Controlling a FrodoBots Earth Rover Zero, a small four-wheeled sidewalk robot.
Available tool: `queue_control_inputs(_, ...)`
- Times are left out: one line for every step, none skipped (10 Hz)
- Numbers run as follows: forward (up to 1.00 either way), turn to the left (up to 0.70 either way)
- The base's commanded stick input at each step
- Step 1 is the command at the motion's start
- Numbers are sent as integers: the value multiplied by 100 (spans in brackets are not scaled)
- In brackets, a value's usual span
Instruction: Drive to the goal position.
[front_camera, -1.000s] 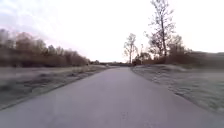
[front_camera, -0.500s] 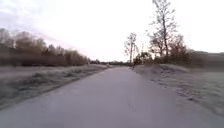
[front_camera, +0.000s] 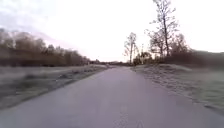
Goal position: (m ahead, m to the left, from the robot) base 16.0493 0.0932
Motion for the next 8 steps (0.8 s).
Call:
queue_control_inputs(100,1)
queue_control_inputs(100,1)
queue_control_inputs(100,1)
queue_control_inputs(100,1)
queue_control_inputs(100,1)
queue_control_inputs(100,1)
queue_control_inputs(100,1)
queue_control_inputs(100,1)
